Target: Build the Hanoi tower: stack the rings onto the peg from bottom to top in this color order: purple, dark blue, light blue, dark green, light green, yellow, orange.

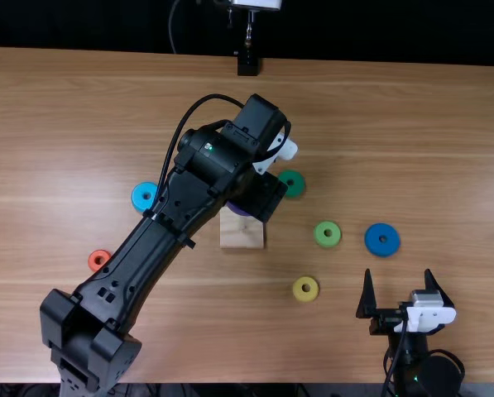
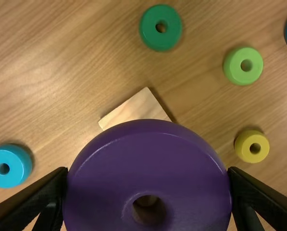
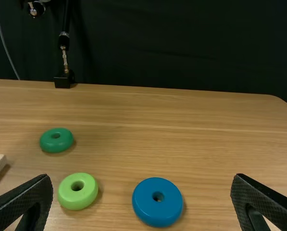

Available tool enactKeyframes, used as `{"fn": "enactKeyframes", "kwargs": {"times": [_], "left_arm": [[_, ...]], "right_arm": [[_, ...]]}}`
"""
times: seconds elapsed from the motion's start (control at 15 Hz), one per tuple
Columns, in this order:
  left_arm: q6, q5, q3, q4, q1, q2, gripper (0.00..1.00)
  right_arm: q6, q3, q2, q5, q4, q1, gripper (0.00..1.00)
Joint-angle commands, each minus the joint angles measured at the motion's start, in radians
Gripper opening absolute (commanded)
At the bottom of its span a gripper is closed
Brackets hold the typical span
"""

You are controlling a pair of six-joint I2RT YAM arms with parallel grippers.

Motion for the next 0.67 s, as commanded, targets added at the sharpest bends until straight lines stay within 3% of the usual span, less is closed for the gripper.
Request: {"fn": "enactKeyframes", "kwargs": {"times": [0.0, 0.2, 0.27, 0.33, 0.4, 0.6], "left_arm": [[-0.006, 0.005, 0.037, 0.003, -0.008, 0.012, 0.0], [-0.006, 0.008, 0.025, -0.004, -0.001, 0.011, 0.0], [-0.006, 0.01, 0.014, -0.004, 0.003, 0.009, 0.3], [-0.006, 0.017, -0.004, -0.004, 0.005, 0.007, 0.72], [-0.006, 0.019, -0.026, -0.006, 0.006, 0.004, 1.0], [-0.007, 0.03, -0.06, -0.045, 0.032, 0.001, 1.0]], "right_arm": [[0.001, -0.007, -0.007, 0.012, -0.01, -0.012, 1.0], [0.001, -0.007, -0.007, 0.012, -0.01, -0.012, 1.0], [0.001, -0.007, -0.007, 0.012, -0.01, -0.012, 1.0], [0.001, -0.007, -0.007, 0.012, -0.01, -0.012, 1.0], [0.001, -0.007, -0.007, 0.012, -0.01, -0.012, 1.0], [0.001, -0.007, -0.007, 0.012, -0.01, -0.012, 1.0]]}}
